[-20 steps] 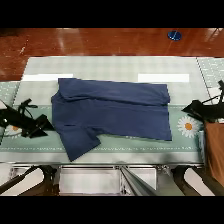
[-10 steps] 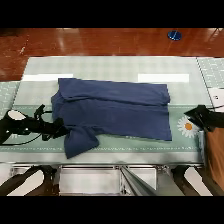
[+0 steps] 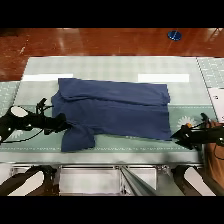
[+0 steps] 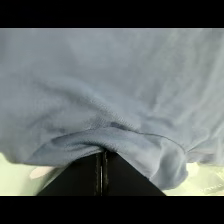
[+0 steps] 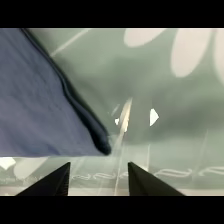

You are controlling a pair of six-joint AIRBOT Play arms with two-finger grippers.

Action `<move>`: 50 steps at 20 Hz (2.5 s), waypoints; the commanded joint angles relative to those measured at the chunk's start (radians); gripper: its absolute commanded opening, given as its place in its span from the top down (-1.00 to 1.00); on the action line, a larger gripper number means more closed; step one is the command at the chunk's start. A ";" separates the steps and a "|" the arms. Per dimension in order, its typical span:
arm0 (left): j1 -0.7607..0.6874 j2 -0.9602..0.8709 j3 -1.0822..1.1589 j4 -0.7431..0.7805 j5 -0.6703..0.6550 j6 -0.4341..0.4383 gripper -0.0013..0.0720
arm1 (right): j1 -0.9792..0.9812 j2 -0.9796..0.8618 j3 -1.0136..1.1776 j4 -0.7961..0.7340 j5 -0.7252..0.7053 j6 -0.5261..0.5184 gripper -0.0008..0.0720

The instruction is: Fold the shirts.

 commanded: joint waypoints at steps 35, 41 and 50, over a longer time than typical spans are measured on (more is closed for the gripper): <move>-0.008 -0.728 1.178 0.033 -0.278 0.002 -0.43 | 0.229 -0.612 0.826 0.346 -0.204 -0.073 -0.16; 0.095 -0.435 1.067 0.032 -0.159 0.018 -0.43 | 0.126 -0.545 0.712 0.150 -0.215 0.009 -0.16; -0.112 -0.100 0.666 0.033 0.052 0.002 -0.43 | 0.294 -0.690 0.668 0.410 -0.297 -0.114 0.03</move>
